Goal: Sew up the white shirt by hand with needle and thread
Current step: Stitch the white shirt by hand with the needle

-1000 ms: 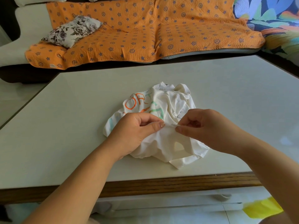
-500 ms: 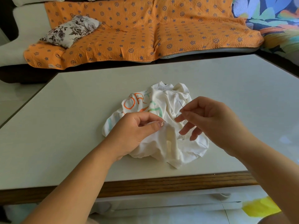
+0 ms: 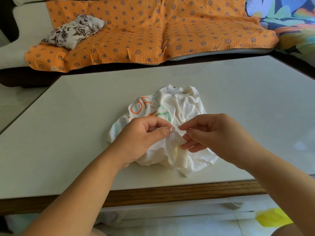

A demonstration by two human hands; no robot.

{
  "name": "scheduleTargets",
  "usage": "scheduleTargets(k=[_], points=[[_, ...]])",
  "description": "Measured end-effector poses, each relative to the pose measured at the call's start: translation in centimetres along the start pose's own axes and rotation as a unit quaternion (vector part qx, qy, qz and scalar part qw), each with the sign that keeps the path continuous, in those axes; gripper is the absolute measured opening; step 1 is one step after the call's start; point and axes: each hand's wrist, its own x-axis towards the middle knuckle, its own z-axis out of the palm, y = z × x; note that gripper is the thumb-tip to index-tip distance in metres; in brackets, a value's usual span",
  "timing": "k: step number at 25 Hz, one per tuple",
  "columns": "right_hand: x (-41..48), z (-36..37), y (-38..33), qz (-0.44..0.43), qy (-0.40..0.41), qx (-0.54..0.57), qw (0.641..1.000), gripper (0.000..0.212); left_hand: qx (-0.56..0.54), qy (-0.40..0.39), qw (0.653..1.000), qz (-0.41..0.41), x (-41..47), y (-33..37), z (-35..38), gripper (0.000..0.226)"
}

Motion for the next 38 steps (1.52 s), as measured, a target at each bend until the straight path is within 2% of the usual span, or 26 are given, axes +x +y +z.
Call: scheduleTargets(k=[7,23,26,38], points=[[-0.04,-0.30,-0.31,0.023,-0.019,-0.026,0.999,0.016,0.007,0.004,1.000,0.004,-0.03,-0.04,-0.04,0.011],[-0.29,-0.35,-0.44,0.018,-0.065,-0.018,0.998,0.020,-0.009,-0.007,1.000,-0.016,-0.08,0.10,0.07,0.008],[-0.30,-0.29,-0.43,0.018,-0.077,-0.017,0.997,0.022,-0.011,-0.014,1.000,-0.015,-0.09,0.11,0.07,0.013],[0.01,-0.63,-0.37,0.026,-0.060,0.023,0.998,0.019,-0.066,-0.017,0.998,-0.013,0.15,0.00,-0.14,0.012]])
